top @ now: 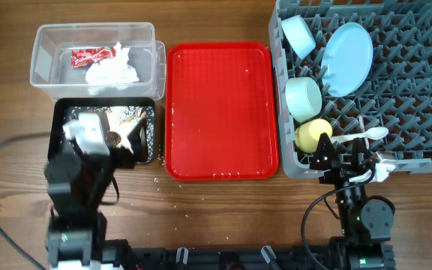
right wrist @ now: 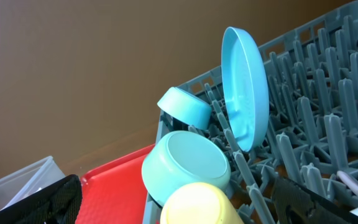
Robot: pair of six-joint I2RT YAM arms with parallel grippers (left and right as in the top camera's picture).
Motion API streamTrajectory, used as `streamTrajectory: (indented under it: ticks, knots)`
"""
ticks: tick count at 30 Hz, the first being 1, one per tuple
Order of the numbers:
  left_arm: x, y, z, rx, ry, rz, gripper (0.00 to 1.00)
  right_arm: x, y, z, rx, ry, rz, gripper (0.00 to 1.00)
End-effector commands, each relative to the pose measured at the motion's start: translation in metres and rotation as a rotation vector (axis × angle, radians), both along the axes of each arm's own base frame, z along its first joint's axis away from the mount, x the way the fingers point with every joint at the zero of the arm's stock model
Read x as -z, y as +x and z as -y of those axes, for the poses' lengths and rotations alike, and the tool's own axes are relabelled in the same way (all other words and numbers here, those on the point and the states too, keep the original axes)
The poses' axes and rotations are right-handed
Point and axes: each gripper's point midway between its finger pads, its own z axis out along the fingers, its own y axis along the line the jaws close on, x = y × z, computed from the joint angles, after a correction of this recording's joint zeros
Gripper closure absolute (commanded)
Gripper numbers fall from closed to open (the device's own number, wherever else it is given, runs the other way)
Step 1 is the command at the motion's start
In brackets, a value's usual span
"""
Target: Sort waste into correct bins and load items into the dishwasher rack
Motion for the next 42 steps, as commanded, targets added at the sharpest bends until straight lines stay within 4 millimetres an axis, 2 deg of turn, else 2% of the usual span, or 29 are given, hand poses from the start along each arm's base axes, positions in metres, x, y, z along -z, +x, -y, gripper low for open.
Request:
streamTrajectory:
  ticks: [1, 6, 11, 15, 42]
  knots:
    - [0.034, -0.021, -0.006, -0.034, 0.002, 0.029, 0.0, -0.002, 0.0, 0.002, 0.011, 0.01, 0.008, 0.0]
    - [0.055, -0.03, -0.006, -0.038, 0.011, 0.145, 0.0, -0.002, 0.0, 0.002, 0.011, 0.01, 0.008, 0.0]
    - [0.057, -0.03, -0.007, -0.041, 0.017, 0.25, 0.0, -0.002, 0.0, 0.002, 0.011, 0.009, 0.008, 0.0]
    - [0.063, -0.034, -0.002, -0.026, 0.016, 0.239, 0.0, -0.002, 0.0, 0.002, 0.011, 0.01, 0.008, 0.0]
    - [0.059, -0.035, -0.002, -0.025, 0.016, 0.257, 0.0, -0.002, 0.0, 0.002, 0.011, 0.009, 0.008, 0.0]
